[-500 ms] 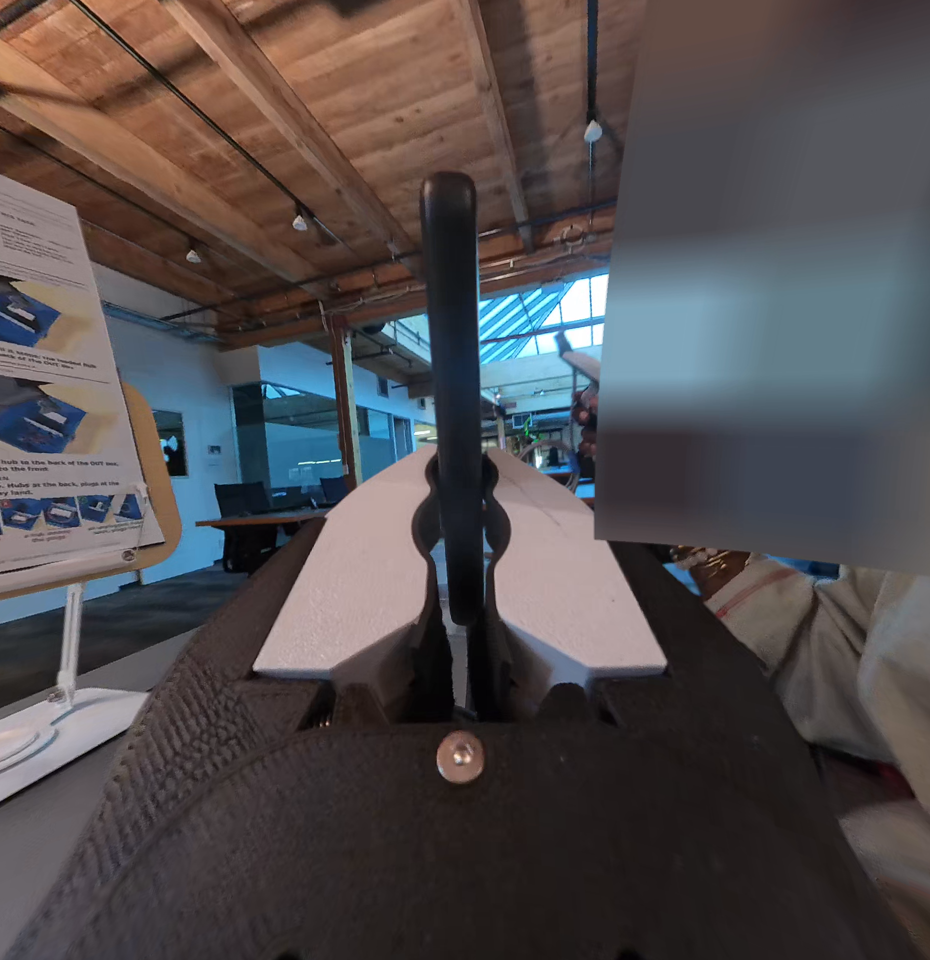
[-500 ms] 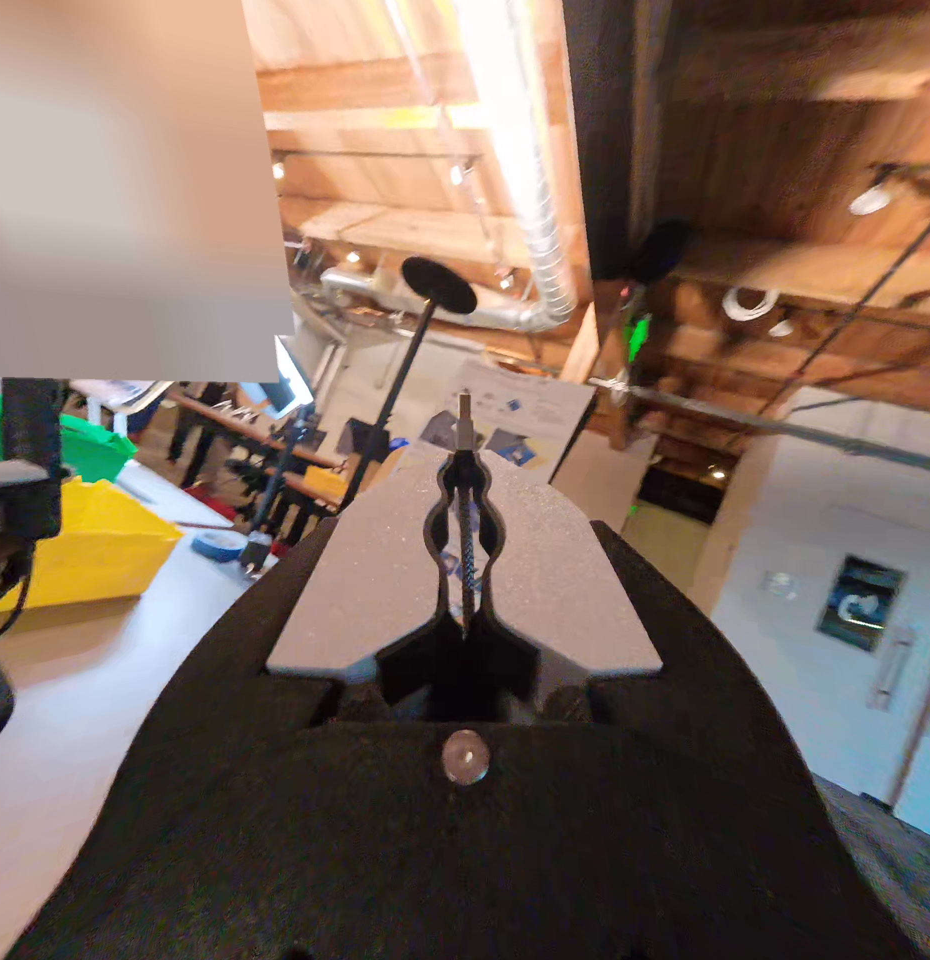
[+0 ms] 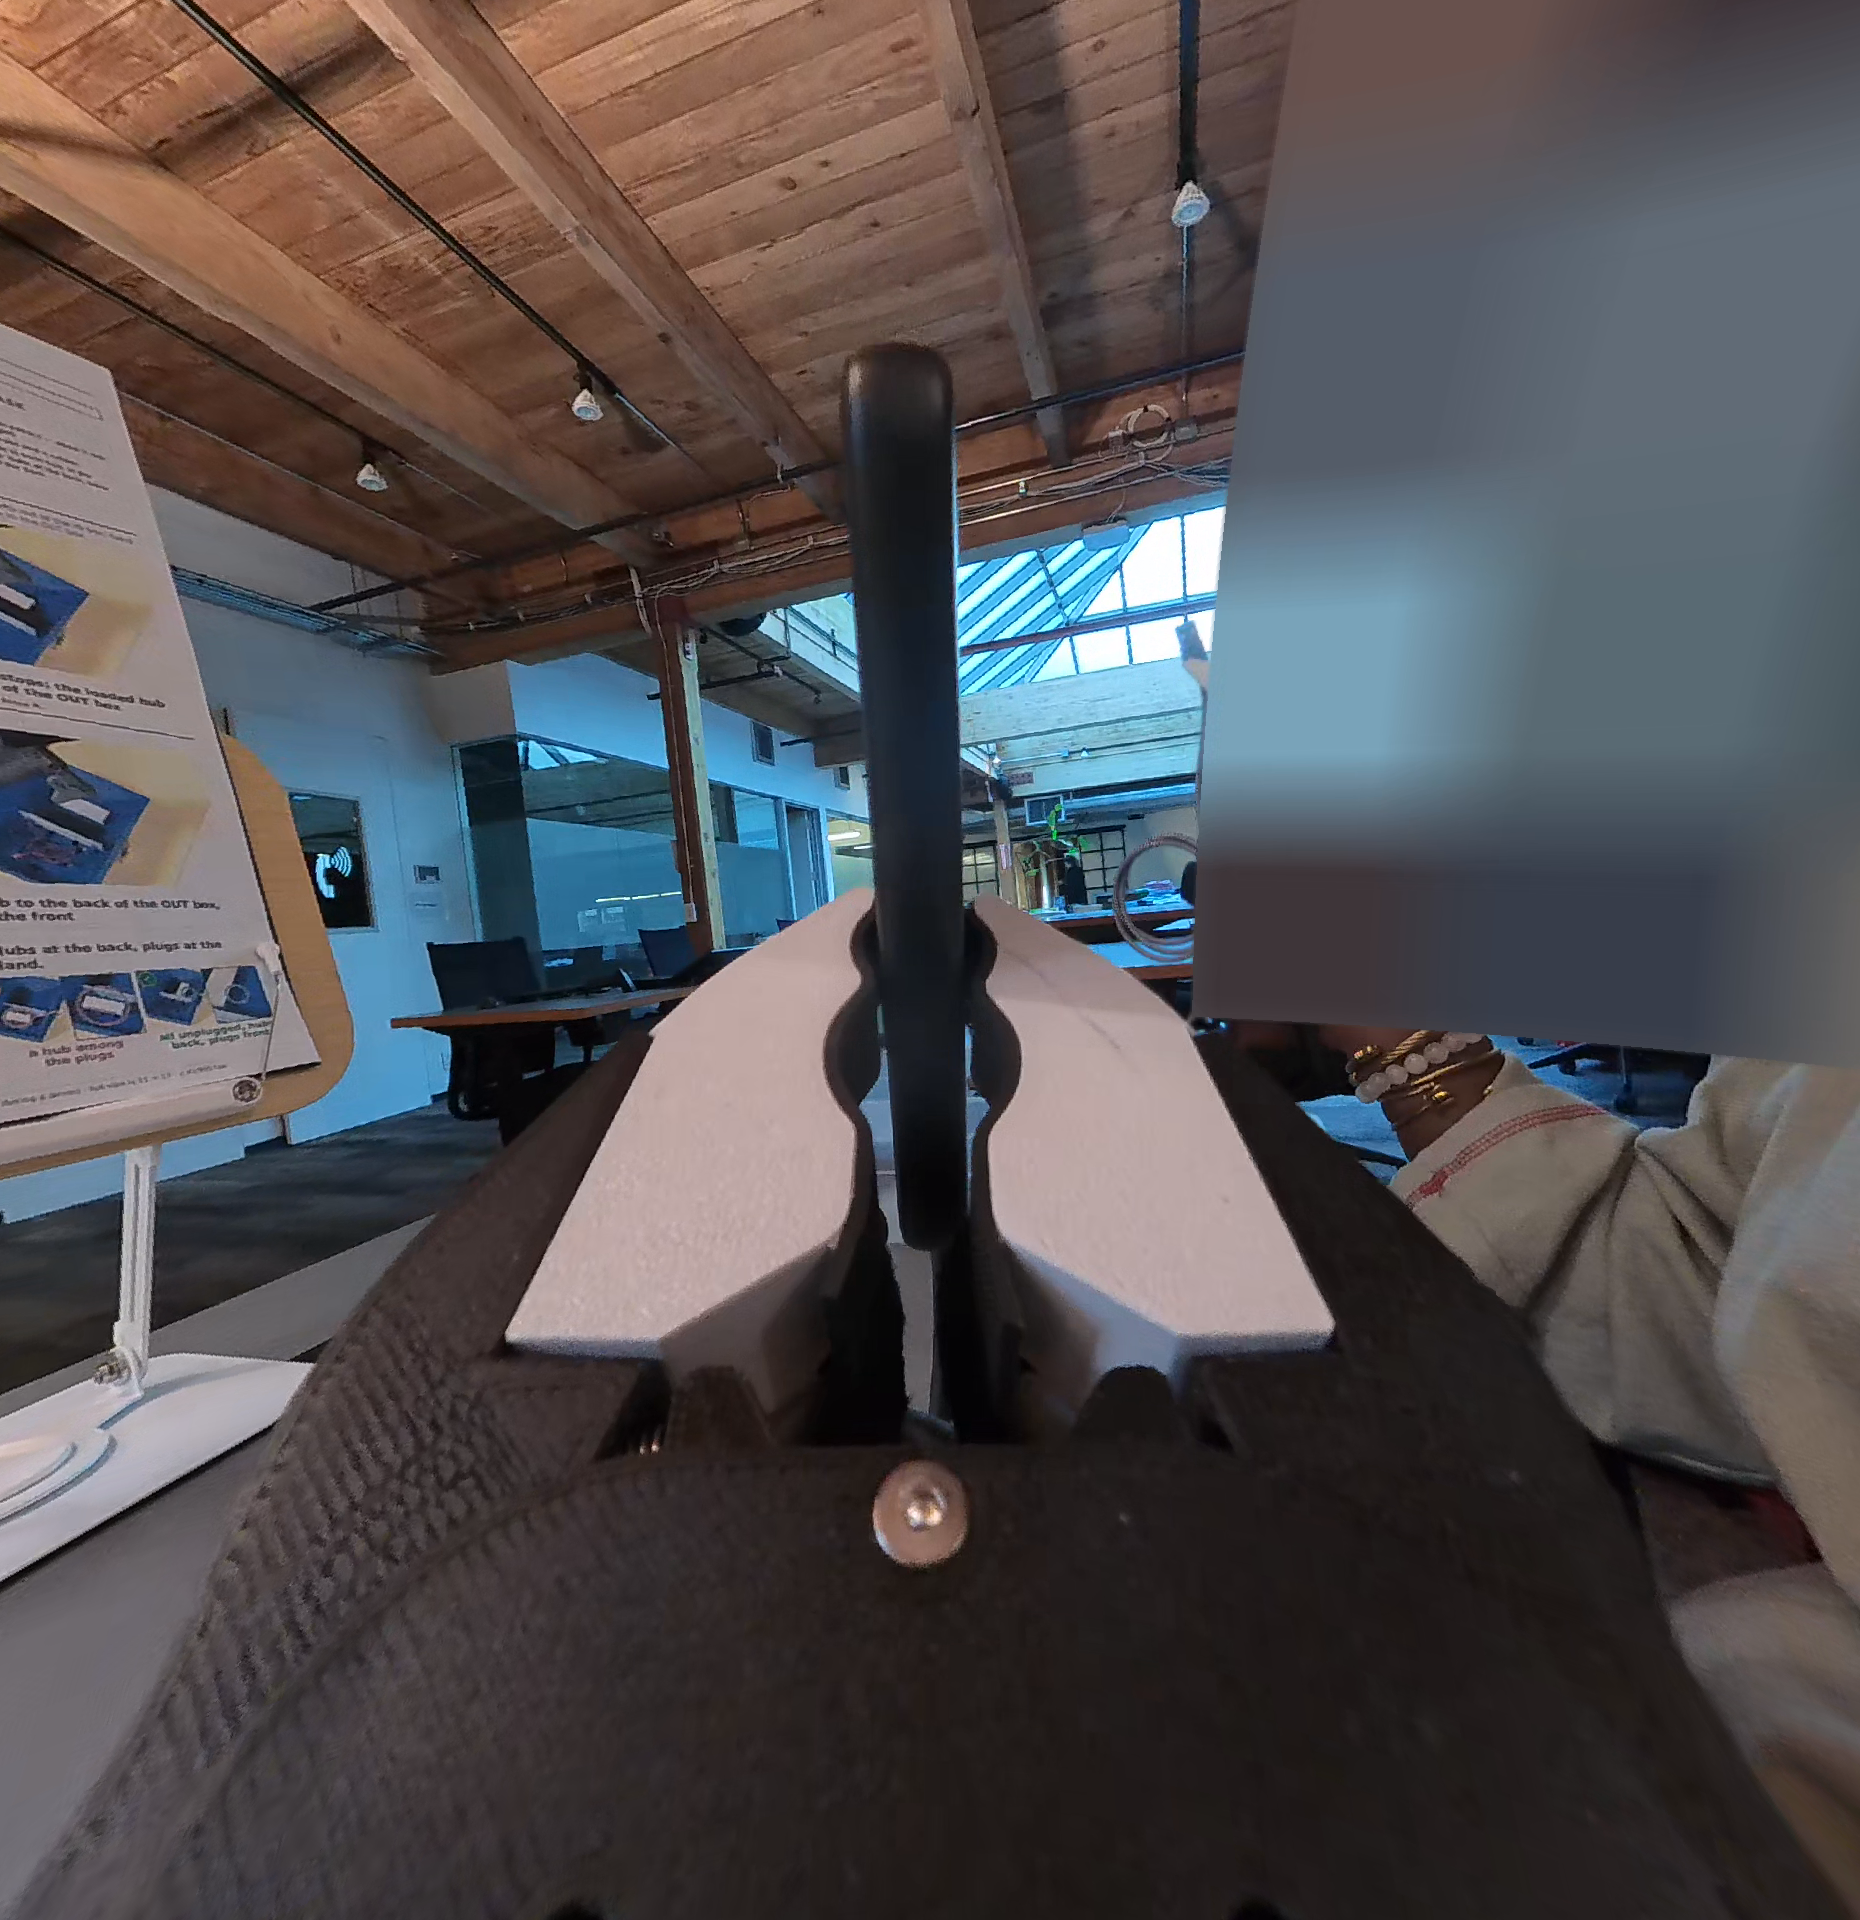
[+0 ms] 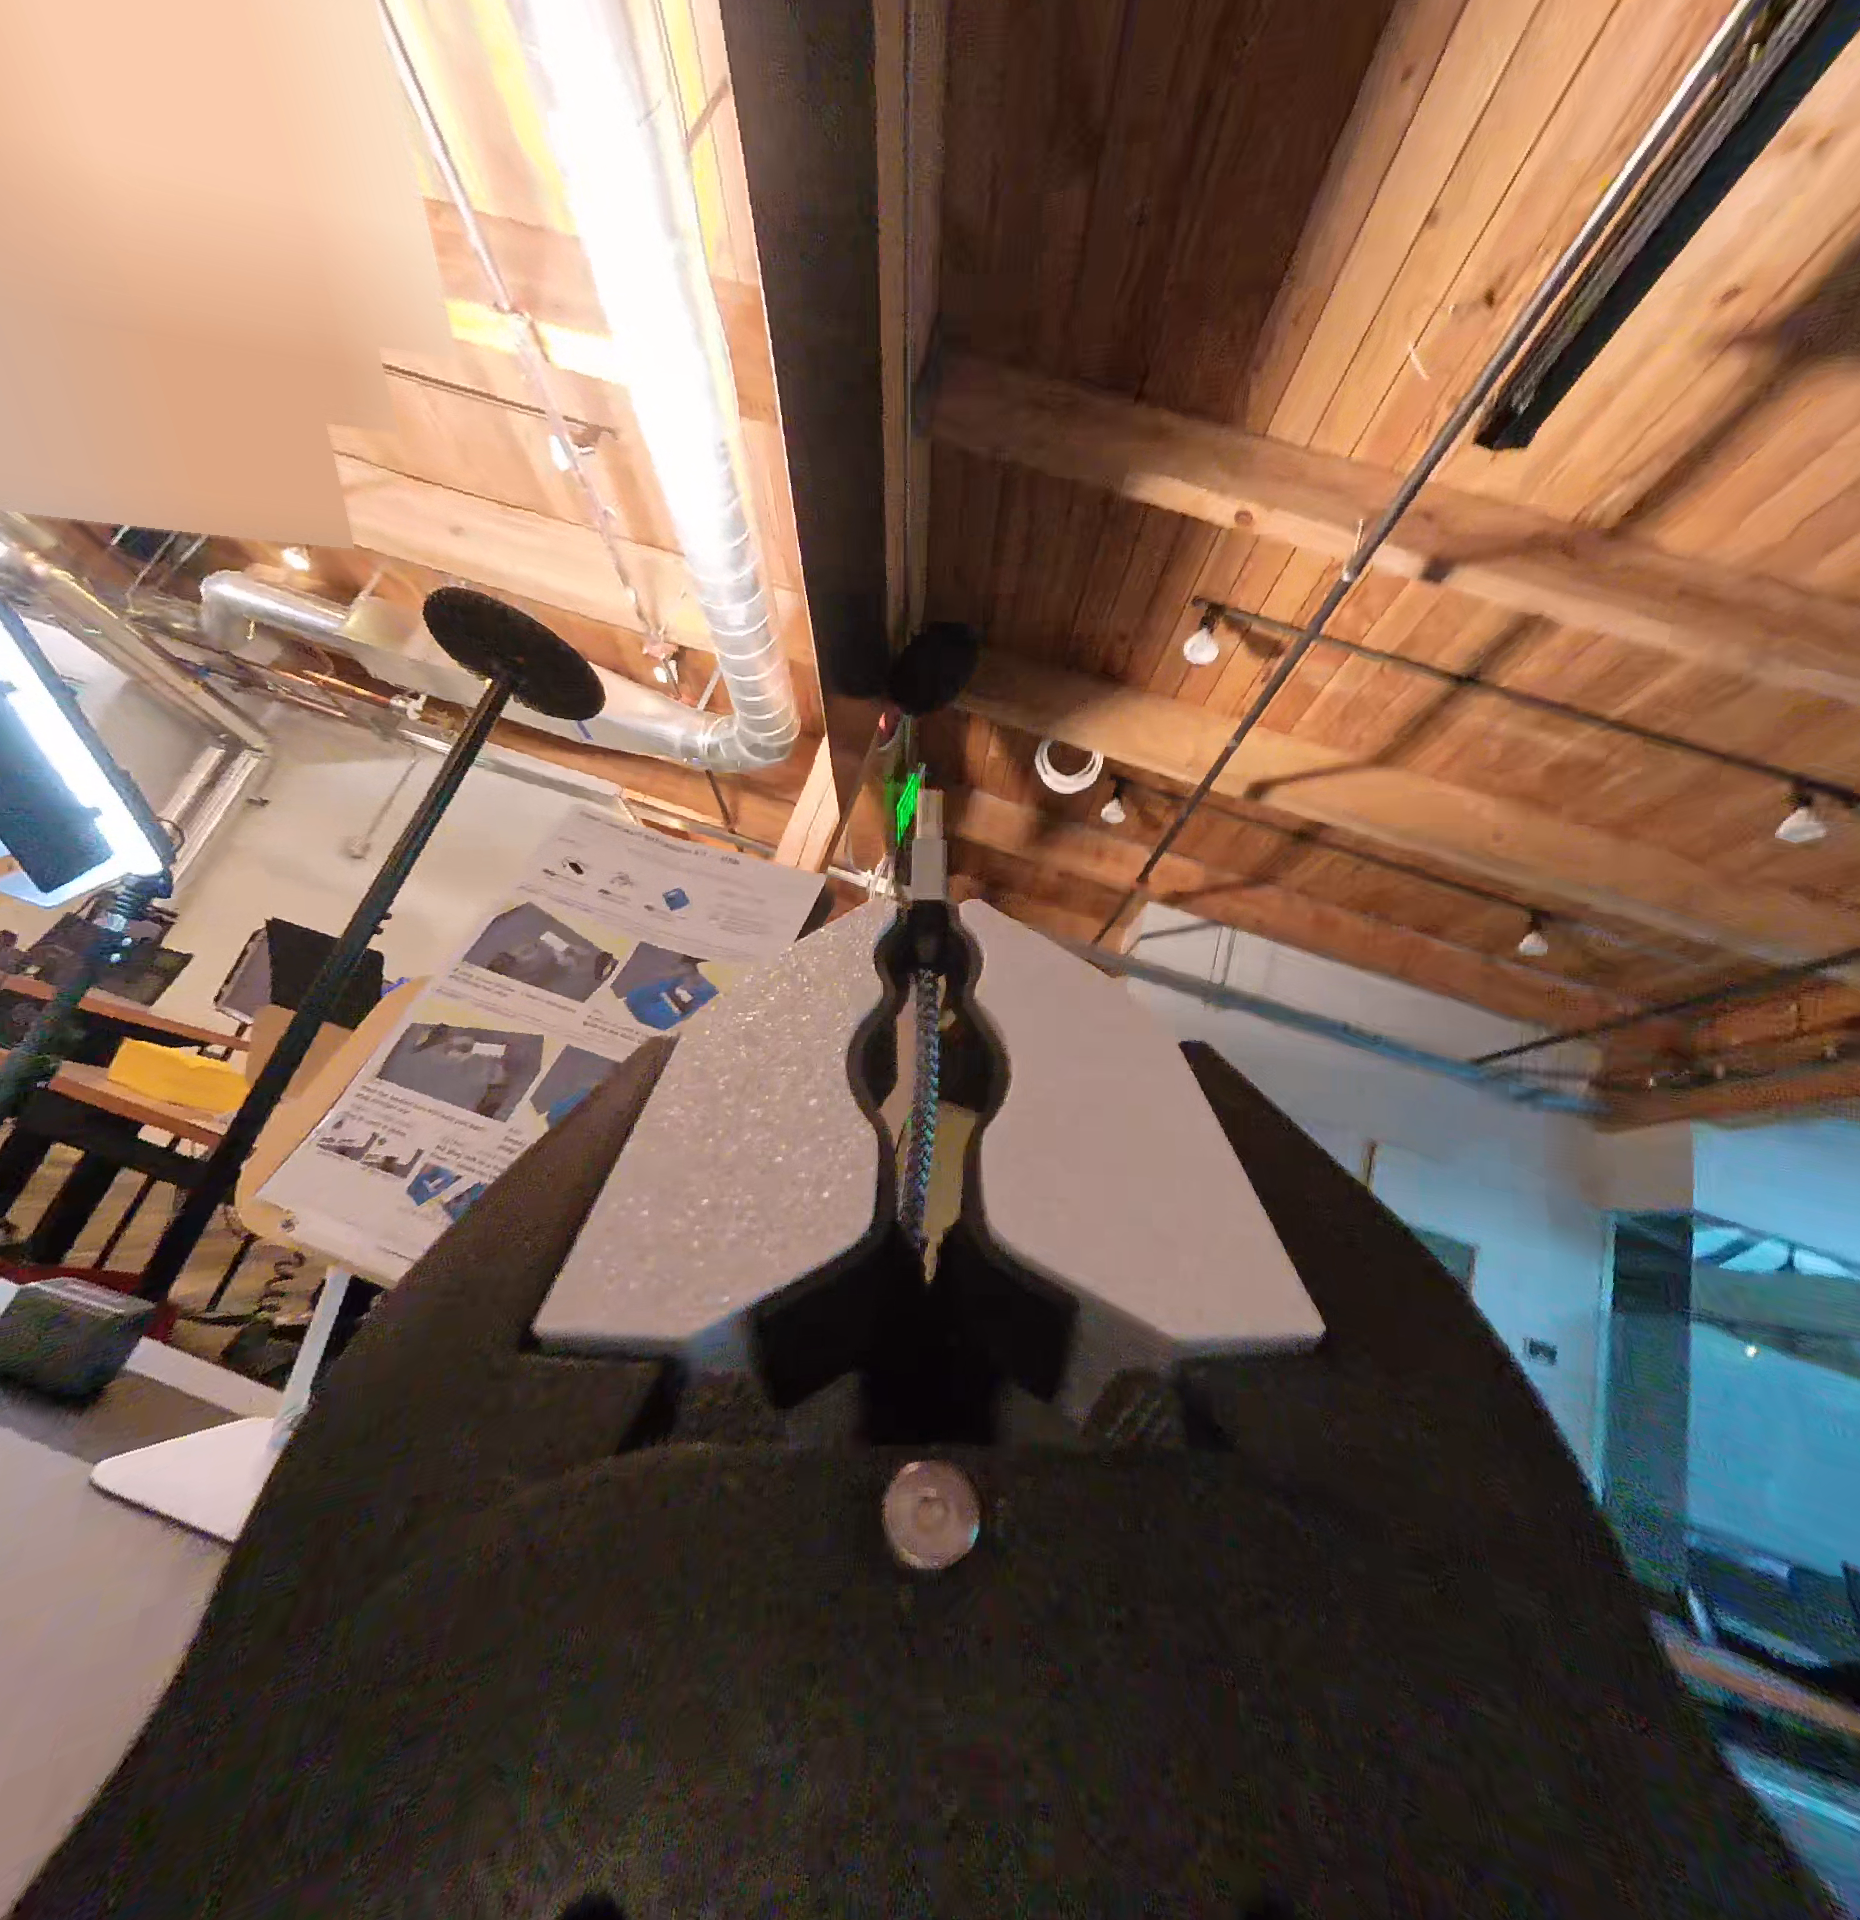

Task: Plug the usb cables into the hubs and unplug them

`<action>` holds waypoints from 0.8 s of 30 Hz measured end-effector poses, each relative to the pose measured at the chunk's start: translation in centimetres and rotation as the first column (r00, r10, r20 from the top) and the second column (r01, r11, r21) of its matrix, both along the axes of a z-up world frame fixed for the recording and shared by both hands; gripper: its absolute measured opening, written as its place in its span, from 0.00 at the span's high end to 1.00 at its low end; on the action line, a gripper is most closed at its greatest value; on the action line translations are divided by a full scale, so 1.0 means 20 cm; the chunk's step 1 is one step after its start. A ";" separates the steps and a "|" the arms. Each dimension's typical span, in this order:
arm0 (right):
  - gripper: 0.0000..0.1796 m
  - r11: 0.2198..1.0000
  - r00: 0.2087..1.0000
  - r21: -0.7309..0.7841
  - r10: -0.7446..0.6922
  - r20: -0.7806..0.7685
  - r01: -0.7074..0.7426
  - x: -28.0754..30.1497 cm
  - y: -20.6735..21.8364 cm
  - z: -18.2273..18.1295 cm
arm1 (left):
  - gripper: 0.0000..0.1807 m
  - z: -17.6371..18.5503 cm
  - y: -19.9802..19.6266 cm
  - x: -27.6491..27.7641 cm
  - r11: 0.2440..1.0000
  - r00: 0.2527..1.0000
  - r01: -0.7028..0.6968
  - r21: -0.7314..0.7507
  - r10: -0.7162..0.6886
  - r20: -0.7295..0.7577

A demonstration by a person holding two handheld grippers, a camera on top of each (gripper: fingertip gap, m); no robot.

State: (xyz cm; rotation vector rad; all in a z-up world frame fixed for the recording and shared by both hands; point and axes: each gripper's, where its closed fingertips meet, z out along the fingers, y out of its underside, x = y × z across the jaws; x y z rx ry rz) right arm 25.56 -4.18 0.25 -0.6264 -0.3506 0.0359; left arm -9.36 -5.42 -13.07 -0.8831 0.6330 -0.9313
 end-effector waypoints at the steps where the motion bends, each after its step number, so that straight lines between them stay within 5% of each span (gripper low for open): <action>1: 0.97 0.999 1.000 0.039 -0.005 0.014 0.005 -0.01 -0.02 0.00 | 0.93 0.00 0.00 0.00 1.000 1.000 -0.003 0.002 0.003 -0.004; 4: 0.97 0.997 0.999 0.077 0.029 0.013 -0.030 -0.01 0.02 -0.03 | 0.93 -0.01 0.00 0.01 1.000 1.000 -0.004 0.001 0.004 -0.012; 8: 0.97 0.988 0.991 -0.079 0.132 0.025 -0.130 0.02 0.26 -0.20 | 0.93 -0.01 0.00 0.02 1.000 0.999 -0.017 0.006 0.018 -0.028; 15: 0.97 0.893 0.974 -0.448 0.059 0.219 0.047 0.07 0.59 -0.55 | 0.93 -0.02 0.01 0.02 1.000 0.999 -0.025 0.001 0.025 -0.036; 18: 0.96 0.801 0.931 -0.557 -0.001 0.366 0.220 0.10 0.67 -0.69 | 0.93 -0.03 0.01 0.03 1.000 0.999 -0.026 -0.003 0.026 -0.042; 24: 0.85 0.497 0.822 -0.705 -0.031 0.568 0.506 0.23 0.74 -0.98 | 0.93 -0.04 0.02 0.04 1.000 0.997 -0.030 -0.009 0.029 -0.071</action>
